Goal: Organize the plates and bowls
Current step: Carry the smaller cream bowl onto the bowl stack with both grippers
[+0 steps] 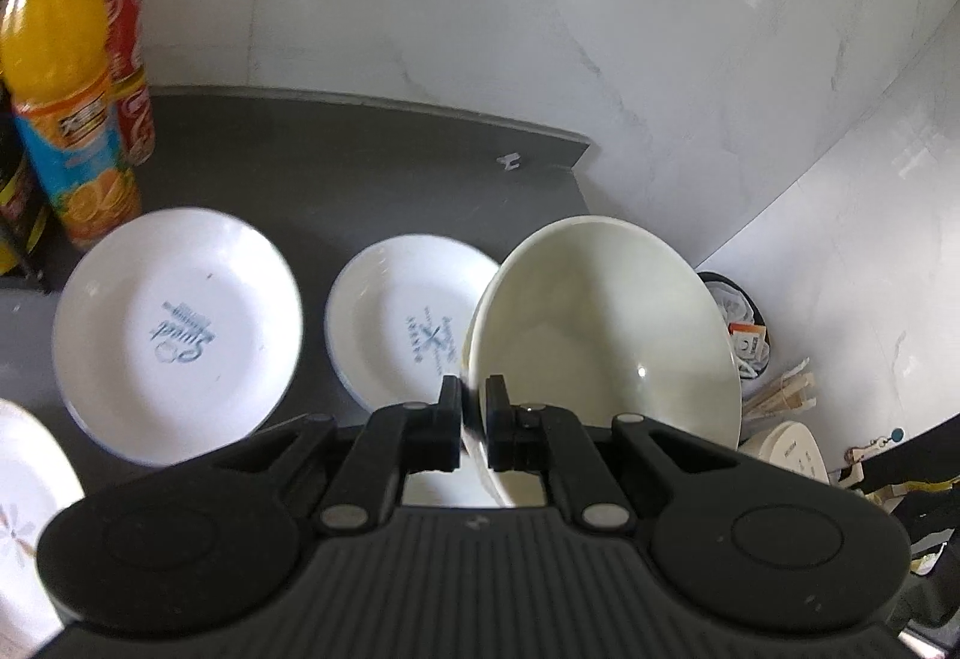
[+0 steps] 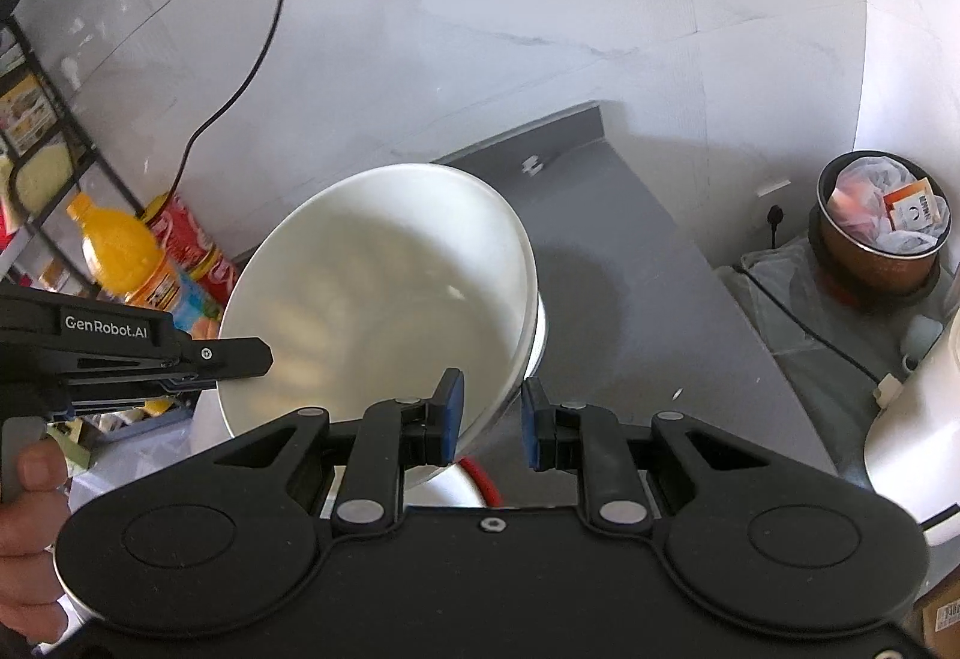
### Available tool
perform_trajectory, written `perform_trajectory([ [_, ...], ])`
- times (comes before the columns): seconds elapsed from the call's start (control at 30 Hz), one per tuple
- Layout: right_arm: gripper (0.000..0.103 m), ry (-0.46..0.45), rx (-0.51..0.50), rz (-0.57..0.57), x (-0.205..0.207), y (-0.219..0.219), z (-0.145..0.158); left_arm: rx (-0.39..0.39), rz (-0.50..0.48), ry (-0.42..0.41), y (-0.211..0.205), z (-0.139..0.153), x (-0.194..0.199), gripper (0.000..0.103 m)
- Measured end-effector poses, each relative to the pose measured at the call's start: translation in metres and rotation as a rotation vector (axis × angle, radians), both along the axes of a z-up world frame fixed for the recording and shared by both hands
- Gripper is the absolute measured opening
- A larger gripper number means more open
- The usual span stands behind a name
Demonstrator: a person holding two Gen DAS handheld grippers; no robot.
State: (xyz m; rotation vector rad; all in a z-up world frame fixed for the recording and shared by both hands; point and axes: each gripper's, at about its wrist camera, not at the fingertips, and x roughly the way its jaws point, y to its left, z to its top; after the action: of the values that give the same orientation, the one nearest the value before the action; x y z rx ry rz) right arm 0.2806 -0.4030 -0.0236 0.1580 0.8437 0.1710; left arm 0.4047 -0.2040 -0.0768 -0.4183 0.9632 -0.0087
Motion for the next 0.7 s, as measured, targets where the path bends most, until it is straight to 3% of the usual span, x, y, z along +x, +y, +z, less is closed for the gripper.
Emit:
perform_trajectory([
  [0.7,0.021,0.084,-0.071,0.027,-0.044,0.037,-0.019,-0.009,-0.022,0.086,0.027,-0.032,-0.053,0.006],
])
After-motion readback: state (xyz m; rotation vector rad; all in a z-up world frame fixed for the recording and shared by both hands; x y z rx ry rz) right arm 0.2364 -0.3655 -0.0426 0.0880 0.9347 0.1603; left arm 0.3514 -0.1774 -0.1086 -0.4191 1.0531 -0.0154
